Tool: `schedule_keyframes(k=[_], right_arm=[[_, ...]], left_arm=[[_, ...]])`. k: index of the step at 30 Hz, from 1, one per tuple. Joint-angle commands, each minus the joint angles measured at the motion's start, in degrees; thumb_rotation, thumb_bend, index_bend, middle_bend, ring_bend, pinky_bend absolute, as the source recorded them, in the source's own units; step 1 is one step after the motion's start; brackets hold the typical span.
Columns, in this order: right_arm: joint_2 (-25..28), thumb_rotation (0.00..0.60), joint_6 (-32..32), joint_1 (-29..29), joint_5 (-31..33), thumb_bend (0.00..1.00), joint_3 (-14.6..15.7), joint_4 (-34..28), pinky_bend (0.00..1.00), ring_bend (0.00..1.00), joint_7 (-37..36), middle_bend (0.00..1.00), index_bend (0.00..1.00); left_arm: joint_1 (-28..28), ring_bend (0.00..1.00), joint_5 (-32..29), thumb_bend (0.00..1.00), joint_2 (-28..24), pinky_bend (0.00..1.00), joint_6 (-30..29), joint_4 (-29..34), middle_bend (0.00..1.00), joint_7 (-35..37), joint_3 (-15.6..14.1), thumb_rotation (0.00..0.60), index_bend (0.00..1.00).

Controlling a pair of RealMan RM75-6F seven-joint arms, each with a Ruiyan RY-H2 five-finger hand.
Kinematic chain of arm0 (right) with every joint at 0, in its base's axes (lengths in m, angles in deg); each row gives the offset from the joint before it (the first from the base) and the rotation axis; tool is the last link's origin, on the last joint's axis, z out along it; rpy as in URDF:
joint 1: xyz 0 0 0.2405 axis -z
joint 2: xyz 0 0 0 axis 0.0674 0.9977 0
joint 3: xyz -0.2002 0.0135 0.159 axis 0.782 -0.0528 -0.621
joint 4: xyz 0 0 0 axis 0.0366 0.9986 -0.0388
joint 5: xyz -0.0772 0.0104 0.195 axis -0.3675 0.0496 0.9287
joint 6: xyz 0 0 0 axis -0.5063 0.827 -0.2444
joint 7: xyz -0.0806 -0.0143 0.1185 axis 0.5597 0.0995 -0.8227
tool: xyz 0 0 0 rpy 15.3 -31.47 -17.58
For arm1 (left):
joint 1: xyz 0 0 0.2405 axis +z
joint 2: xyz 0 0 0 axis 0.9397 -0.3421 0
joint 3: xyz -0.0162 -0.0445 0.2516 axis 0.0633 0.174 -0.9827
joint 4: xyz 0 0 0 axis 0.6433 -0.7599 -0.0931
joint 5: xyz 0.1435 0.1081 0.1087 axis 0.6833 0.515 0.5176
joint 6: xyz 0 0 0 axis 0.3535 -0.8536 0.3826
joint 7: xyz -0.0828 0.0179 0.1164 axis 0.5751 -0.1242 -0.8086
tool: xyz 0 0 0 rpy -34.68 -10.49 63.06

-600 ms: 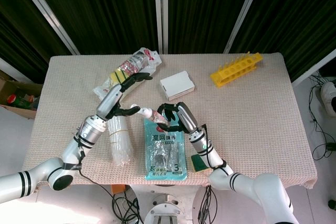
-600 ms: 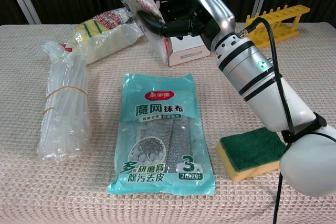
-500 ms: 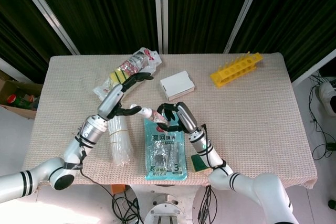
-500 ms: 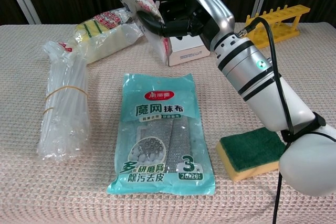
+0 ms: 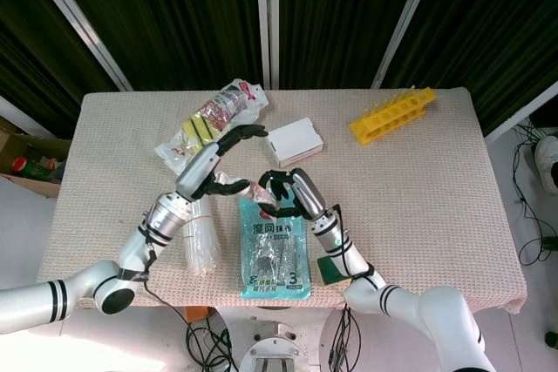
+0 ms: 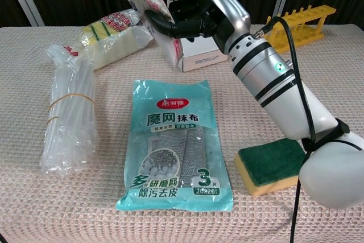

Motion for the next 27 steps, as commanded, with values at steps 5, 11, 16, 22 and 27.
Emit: schedule_keyframes(k=[5, 11, 16, 22, 27], right_arm=[[0.02, 0.600, -2.43, -0.87, 1.31, 0.50, -0.92, -0.58, 0.91, 0.78, -0.93, 0.87, 1.00], [-0.08, 0.600, -3.70, -1.68, 1.73, 0.50, -1.38, -0.93, 0.91, 0.78, -0.85, 0.87, 1.00], [-0.11, 0.600, -4.47, -2.10, 1.81, 0.50, -1.37, -1.35, 0.91, 0.78, 0.04, 0.87, 1.00], [0.41, 0.600, -5.61, -2.29, 2.19, 0.50, -1.46, -2.63, 0.91, 0.78, 1.45, 0.87, 1.00], [0.68, 0.600, -6.47, -2.35, 2.42, 0.50, -1.39, -3.66, 0.91, 0.78, 2.40, 0.87, 1.00]], left_arm=[[-1.36, 0.11, -0.55, 0.00, 1.00, 0.17, 0.14, 0.46, 0.19, -5.85, -0.15, 0.146, 0.14], [-2.32, 0.11, -1.67, 0.00, 1.85, 0.17, 0.44, 1.01, 0.19, -10.63, -0.31, 0.144, 0.15], [-2.75, 0.11, -1.75, 0.00, 2.54, 0.17, -0.37, 0.00, 0.19, -15.97, -0.74, 0.144, 0.15], [-2.85, 0.11, -0.90, 0.00, 2.40, 0.17, -1.39, -0.74, 0.21, -22.64, -1.81, 0.145, 0.18], [-2.95, 0.11, -0.40, 0.00, 1.46, 0.17, -1.23, -0.22, 0.23, -27.68, -2.90, 0.130, 0.20]])
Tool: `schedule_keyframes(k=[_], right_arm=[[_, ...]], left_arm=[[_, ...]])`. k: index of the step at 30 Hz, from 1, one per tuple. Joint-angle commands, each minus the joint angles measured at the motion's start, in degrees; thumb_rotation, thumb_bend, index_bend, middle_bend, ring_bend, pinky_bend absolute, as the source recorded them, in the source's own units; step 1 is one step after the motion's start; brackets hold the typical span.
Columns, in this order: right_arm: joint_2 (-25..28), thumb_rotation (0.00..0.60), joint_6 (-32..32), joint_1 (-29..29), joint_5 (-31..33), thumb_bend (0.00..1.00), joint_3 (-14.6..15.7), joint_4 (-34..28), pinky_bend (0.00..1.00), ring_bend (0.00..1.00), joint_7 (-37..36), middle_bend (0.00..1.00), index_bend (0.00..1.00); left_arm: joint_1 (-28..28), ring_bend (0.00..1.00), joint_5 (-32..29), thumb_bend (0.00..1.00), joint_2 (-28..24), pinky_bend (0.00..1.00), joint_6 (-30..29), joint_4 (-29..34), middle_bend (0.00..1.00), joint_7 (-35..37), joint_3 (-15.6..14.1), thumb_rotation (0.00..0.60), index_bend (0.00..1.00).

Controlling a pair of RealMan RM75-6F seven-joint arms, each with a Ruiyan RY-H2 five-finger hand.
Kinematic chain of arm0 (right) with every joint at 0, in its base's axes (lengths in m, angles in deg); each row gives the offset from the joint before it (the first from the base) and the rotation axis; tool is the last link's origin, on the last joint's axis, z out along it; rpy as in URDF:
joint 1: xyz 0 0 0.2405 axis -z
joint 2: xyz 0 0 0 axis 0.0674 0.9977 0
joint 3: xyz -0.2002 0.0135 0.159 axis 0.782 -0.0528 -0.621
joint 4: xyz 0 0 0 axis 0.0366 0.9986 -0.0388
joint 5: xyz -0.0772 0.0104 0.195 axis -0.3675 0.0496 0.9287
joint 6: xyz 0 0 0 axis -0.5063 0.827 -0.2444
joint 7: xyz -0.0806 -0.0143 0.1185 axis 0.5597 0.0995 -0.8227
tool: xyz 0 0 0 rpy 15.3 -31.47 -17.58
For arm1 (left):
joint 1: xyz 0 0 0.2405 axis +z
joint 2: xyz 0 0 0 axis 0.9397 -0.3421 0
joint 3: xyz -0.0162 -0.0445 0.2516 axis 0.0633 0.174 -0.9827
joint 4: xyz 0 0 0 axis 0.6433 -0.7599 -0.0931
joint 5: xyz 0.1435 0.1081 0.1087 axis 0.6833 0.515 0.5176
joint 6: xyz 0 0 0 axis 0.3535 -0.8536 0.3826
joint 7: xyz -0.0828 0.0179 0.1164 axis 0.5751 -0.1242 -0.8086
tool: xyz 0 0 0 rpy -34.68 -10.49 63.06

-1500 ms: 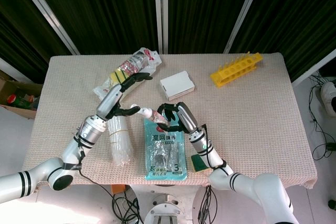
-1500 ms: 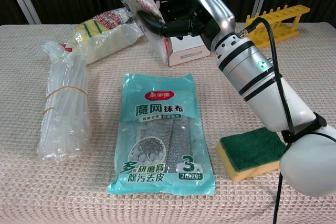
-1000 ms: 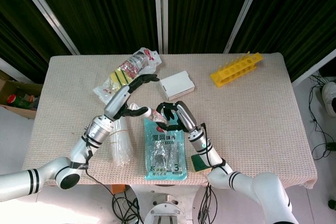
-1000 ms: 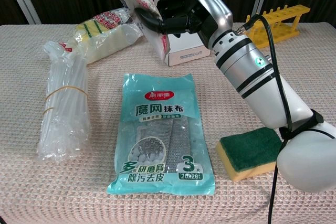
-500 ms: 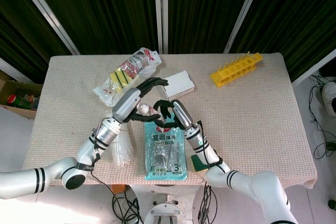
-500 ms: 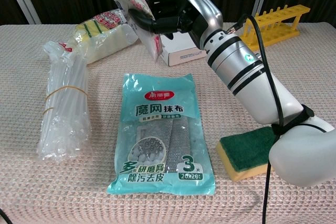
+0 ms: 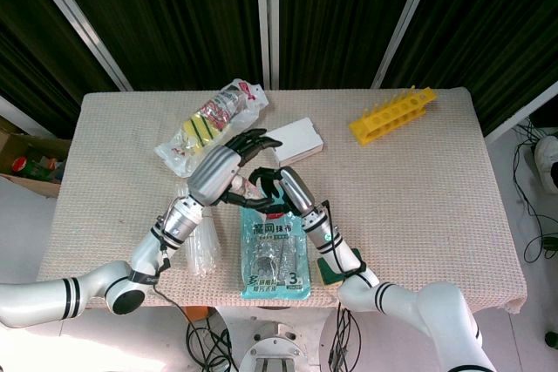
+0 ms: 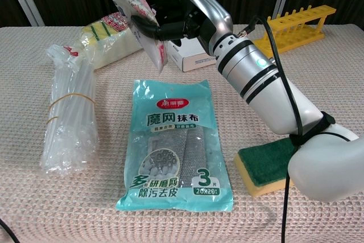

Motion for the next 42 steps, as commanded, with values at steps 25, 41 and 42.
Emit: schedule_keyframes(k=[25, 41, 42], right_arm=[[0.87, 0.600, -2.11, -0.07, 0.68, 0.50, -0.26, -3.17, 0.91, 0.78, 3.21, 0.87, 1.00], [1.96, 0.600, -3.13, 0.37, 1.02, 0.50, -0.38, -5.70, 0.91, 0.78, 4.11, 0.87, 1.00], [2.00, 0.600, -3.15, 0.36, 0.99, 0.50, -0.39, -5.76, 0.91, 0.78, 4.16, 0.87, 1.00]], left_arm=[[-0.90, 0.14, -1.48, 0.00, -2.20, 0.17, 2.41, 2.27, 0.29, -9.28, -2.49, 0.093, 0.20], [-1.33, 0.14, -2.59, 0.00, -1.64, 0.17, 2.70, 1.88, 0.31, -16.55, -3.65, 0.088, 0.21], [-1.38, 0.14, -2.89, 0.00, -1.85, 0.17, 3.01, 2.12, 0.31, -16.69, -3.69, 0.083, 0.21]])
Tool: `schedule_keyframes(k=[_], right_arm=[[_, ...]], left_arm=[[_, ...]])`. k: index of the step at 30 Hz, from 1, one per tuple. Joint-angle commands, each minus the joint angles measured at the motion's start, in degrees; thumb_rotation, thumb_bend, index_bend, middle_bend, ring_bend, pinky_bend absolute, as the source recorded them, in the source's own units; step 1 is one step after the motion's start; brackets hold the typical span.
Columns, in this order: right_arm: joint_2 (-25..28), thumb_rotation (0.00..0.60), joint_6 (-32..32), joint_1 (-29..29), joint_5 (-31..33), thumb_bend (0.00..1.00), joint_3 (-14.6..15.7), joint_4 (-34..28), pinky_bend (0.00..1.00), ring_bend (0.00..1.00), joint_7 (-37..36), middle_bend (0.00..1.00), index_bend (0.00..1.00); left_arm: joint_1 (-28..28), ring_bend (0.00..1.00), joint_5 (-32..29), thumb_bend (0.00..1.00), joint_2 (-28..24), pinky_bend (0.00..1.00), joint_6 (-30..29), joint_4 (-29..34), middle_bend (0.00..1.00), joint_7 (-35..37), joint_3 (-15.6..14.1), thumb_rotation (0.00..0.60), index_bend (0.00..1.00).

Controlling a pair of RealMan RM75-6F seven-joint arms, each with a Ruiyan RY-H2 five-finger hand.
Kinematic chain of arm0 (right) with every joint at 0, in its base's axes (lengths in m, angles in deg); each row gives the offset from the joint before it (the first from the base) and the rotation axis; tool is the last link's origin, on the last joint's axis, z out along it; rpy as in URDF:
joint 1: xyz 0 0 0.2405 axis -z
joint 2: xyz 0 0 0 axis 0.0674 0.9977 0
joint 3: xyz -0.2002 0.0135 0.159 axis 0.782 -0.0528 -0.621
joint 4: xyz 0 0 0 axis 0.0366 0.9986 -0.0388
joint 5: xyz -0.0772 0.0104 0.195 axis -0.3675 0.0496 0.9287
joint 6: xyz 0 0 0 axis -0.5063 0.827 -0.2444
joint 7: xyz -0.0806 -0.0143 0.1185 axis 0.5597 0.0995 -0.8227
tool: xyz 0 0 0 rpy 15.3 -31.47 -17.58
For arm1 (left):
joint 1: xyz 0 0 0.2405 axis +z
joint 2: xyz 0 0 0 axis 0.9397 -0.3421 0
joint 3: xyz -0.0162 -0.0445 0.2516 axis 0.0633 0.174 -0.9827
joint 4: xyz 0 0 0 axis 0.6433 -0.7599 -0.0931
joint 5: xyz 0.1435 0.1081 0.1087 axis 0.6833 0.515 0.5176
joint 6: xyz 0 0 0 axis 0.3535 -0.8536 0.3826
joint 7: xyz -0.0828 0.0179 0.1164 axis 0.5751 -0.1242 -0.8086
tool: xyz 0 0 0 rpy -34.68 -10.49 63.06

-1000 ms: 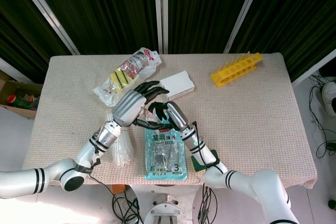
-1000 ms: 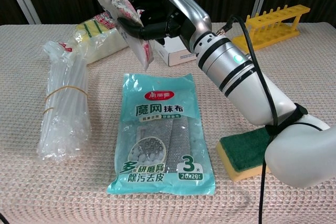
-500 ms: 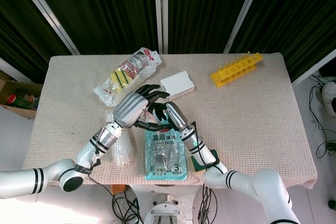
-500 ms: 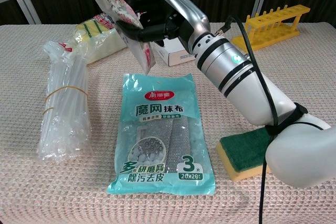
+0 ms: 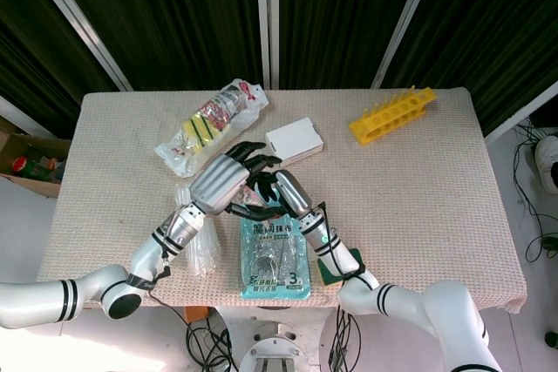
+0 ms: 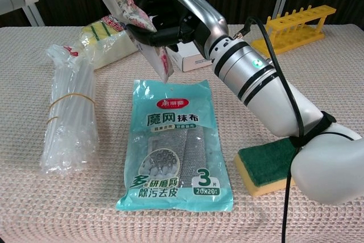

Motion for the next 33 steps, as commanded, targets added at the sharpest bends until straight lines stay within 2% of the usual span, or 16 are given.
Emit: schedule_keyframes(k=[1, 5, 10, 16, 20, 23, 24, 25, 26, 27, 28, 29, 30, 31, 33], right_arm=[[0.06, 0.600, -0.02, -0.04, -0.05, 0.50, -0.05, -0.09, 0.91, 0.78, 0.23, 0.87, 1.00], [0.04, 0.600, -0.14, -0.10, 0.00, 0.50, -0.18, -0.15, 0.91, 0.78, 0.54, 0.87, 1.00], [0.00, 0.600, -0.23, 0.04, -0.15, 0.50, 0.09, 0.02, 0.91, 0.78, 0.76, 0.87, 1.00], [1.32, 0.600, 1.84, 2.02, -1.13, 0.50, 1.73, 1.20, 0.91, 0.78, 3.87, 0.87, 1.00], [5.87, 0.600, 4.16, 5.47, -1.25, 0.50, 3.05, -0.27, 0.91, 0.78, 8.74, 0.87, 1.00], [10.73, 0.600, 3.26, 8.39, 1.54, 0.47, 2.69, -4.75, 0.90, 0.77, 16.73, 0.87, 0.99], [12.46, 0.600, 1.86, 9.02, 2.66, 0.43, 2.74, -6.64, 0.87, 0.74, 19.35, 0.86, 0.95], [15.46, 0.600, -1.98, 9.47, 4.46, 0.32, 3.37, -9.73, 0.73, 0.62, 23.17, 0.77, 0.80], [18.32, 0.600, -6.33, 9.41, 6.19, 0.21, 4.10, -12.69, 0.55, 0.46, 26.41, 0.64, 0.61], [22.71, 0.600, -12.92, 8.84, 8.94, 0.15, 5.04, -17.24, 0.42, 0.35, 31.23, 0.53, 0.47], [25.84, 0.600, -17.19, 8.27, 11.22, 0.06, 5.40, -20.55, 0.17, 0.13, 35.10, 0.26, 0.19], [28.11, 0.600, -19.59, 7.93, 13.40, 0.02, 5.31, -23.28, 0.06, 0.03, 38.88, 0.11, 0.06], [29.39, 0.600, -20.28, 7.89, 15.18, 0.00, 5.00, -25.39, 0.01, 0.00, 42.15, 0.03, 0.01], [30.18, 0.600, -19.78, 8.24, 17.04, 0.00, 4.68, -27.47, 0.00, 0.00, 45.87, 0.00, 0.00], [31.03, 0.600, -17.61, 9.30, 18.90, 0.00, 4.42, -30.50, 0.00, 0.00, 50.47, 0.00, 0.00]], left_arm=[[-0.19, 0.15, -0.94, 0.00, -0.71, 0.17, 1.06, 0.82, 0.31, -0.36, -0.18, 0.074, 0.21], [-0.52, 0.17, -1.90, 0.00, -1.51, 0.17, 2.48, 1.74, 0.31, -0.09, -0.25, 0.063, 0.21], [-0.26, 0.17, -1.13, 0.00, -1.14, 0.17, 0.80, 1.52, 0.30, 1.00, 0.53, 0.058, 0.21], [3.32, 0.13, 0.57, 0.00, -0.61, 0.18, -8.83, 0.52, 0.20, 5.52, 3.76, 0.053, 0.19], [7.85, 0.13, -1.34, 0.00, -2.85, 0.18, -14.75, 0.22, 0.20, 9.69, 5.43, 0.054, 0.19], [11.13, 0.13, -3.41, 0.00, -5.48, 0.18, -16.32, 0.44, 0.20, 12.79, 5.41, 0.050, 0.19], [12.03, 0.13, -3.84, 0.00, -6.16, 0.18, -16.57, 0.40, 0.20, 13.71, 5.22, 0.045, 0.19], [13.14, 0.13, -4.29, 0.00, -6.94, 0.18, -16.83, 0.34, 0.20, 14.79, 4.88, 0.037, 0.19], [13.90, 0.13, -4.54, 0.00, -7.43, 0.18, -16.96, 0.26, 0.20, 15.53, 4.59, 0.032, 0.19], [14.84, 0.13, -4.72, 0.00, -7.96, 0.18, -17.11, 0.17, 0.20, 16.36, 4.13, 0.032, 0.19], [15.49, 0.13, -4.75, 0.00, -8.30, 0.18, -17.23, 0.11, 0.20, 16.86, 3.76, 0.029, 0.19], [16.12, 0.13, -4.72, 0.00, -8.60, 0.18, -17.41, 0.04, 0.20, 17.27, 3.41, 0.026, 0.19], [16.72, 0.13, -4.66, 0.00, -8.81, 0.18, -17.65, -0.07, 0.20, 17.54, 3.06, 0.026, 0.19], [17.49, 0.13, -4.51, 0.00, -9.07, 0.18, -17.97, -0.23, 0.20, 17.67, 2.52, 0.024, 0.19], [18.77, 0.13, -4.37, 0.00, -9.68, 0.18, -18.40, -0.43, 0.20, 17.60, 1.67, 0.024, 0.19]])
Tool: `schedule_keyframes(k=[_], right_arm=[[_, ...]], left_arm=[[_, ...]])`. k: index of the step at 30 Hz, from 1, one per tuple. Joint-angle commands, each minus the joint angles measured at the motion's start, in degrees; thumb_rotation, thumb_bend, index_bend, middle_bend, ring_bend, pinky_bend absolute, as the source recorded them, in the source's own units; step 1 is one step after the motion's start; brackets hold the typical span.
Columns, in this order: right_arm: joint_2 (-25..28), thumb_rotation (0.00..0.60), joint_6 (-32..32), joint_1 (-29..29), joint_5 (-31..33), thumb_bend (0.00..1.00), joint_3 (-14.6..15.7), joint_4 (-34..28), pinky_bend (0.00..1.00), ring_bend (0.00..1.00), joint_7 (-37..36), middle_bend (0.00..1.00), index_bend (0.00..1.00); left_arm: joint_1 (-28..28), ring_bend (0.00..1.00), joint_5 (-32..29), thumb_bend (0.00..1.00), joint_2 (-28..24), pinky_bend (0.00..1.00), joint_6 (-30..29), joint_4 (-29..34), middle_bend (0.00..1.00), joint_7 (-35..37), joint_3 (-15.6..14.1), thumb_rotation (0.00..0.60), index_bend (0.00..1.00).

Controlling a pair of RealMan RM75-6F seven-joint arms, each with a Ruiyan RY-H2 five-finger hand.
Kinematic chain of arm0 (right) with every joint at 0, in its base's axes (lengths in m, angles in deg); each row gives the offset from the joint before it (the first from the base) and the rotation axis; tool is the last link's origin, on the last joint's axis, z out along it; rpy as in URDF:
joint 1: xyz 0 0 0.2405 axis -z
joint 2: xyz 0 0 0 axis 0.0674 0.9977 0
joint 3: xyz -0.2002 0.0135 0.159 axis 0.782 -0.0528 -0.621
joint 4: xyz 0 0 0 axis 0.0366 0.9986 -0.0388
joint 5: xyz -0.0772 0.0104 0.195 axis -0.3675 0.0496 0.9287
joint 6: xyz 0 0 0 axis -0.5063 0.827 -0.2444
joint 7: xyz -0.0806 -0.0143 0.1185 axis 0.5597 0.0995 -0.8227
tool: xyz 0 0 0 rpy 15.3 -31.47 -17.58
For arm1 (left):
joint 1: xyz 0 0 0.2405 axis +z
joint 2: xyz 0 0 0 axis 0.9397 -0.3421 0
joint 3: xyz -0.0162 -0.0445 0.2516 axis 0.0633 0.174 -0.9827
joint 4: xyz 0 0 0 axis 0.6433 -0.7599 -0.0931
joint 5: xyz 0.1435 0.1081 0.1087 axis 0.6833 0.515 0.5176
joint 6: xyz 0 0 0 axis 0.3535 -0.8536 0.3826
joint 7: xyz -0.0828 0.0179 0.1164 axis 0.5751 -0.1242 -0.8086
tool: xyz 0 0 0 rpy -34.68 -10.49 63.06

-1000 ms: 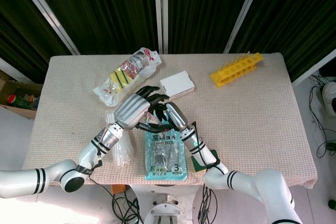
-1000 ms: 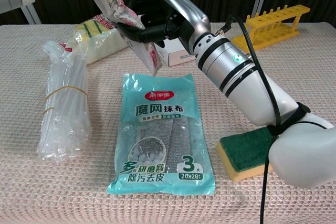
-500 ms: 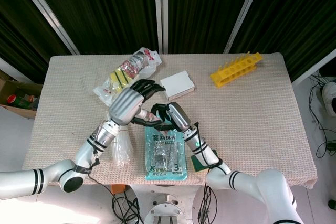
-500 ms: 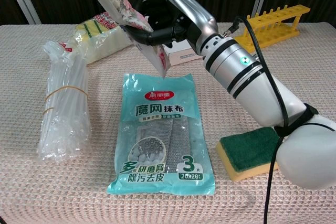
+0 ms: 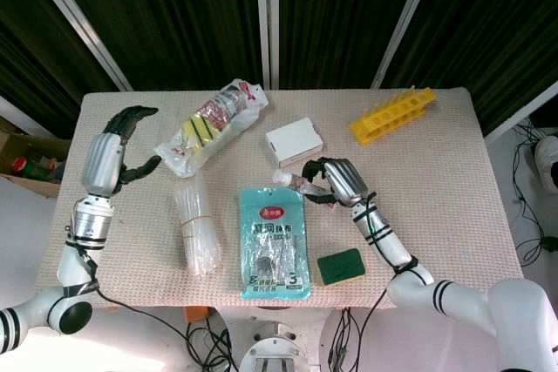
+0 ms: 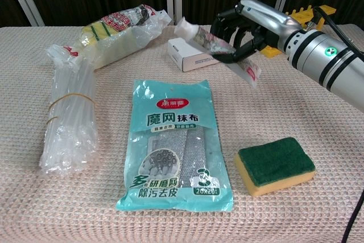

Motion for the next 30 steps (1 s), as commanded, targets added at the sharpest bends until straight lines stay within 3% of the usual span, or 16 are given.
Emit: schedule_keyframes(k=[1, 5, 10, 13, 16, 19, 23, 30], right_arm=[[10.49, 0.600, -3.40, 2.16, 10.32, 0.00, 0.54, -15.04, 0.00, 0.00, 19.89, 0.00, 0.00], [15.09, 0.600, 4.22, 6.29, 10.31, 0.00, 1.81, -22.74, 0.00, 0.00, 28.07, 0.00, 0.00], [21.66, 0.600, 20.86, 16.12, 7.42, 0.00, 5.68, -32.15, 0.00, 0.00, 39.68, 0.00, 0.00], [23.56, 0.600, 28.75, 22.76, 7.86, 0.00, 7.82, -35.16, 0.00, 0.00, 40.62, 0.00, 0.00], [23.74, 0.600, 34.29, 28.50, 8.70, 0.00, 8.74, -34.40, 0.00, 0.00, 36.90, 0.00, 0.00], [22.63, 0.600, 36.52, 32.24, 9.14, 0.00, 9.14, -31.48, 0.00, 0.00, 32.86, 0.00, 0.00], [21.87, 0.600, 34.76, 33.85, 9.00, 0.00, 9.60, -28.40, 0.00, 0.00, 30.46, 0.00, 0.00], [19.92, 0.600, 32.20, 33.77, 6.72, 0.00, 8.26, -24.53, 0.00, 0.00, 29.69, 0.00, 0.00]], left_arm=[[1.89, 0.13, 0.10, 0.00, -1.08, 0.18, -0.85, -0.45, 0.20, 0.02, -1.39, 0.023, 0.19], [3.98, 0.13, 1.29, 0.00, -2.69, 0.18, -2.23, -1.96, 0.20, -4.70, -3.53, 0.005, 0.18], [8.38, 0.12, 3.89, 0.00, -5.08, 0.18, -5.81, -1.27, 0.19, -14.29, -8.29, 0.000, 0.17], [11.76, 0.10, 4.95, 0.00, -5.24, 0.17, -8.32, -0.11, 0.17, -19.67, -11.63, 0.000, 0.15], [15.16, 0.07, 6.46, 0.00, -3.36, 0.17, -11.80, -1.21, 0.13, -22.47, -14.05, 0.000, 0.14], [17.87, 0.07, 5.83, 0.00, -1.65, 0.17, -12.90, -2.47, 0.13, -24.09, -15.80, 0.000, 0.13], [19.51, 0.07, 3.87, 0.00, -1.02, 0.16, -10.70, -3.13, 0.12, -23.74, -17.11, 0.000, 0.12], [21.84, 0.07, 3.95, 0.00, 1.30, 0.16, -10.78, -6.22, 0.12, -20.46, -16.93, 0.000, 0.11]])
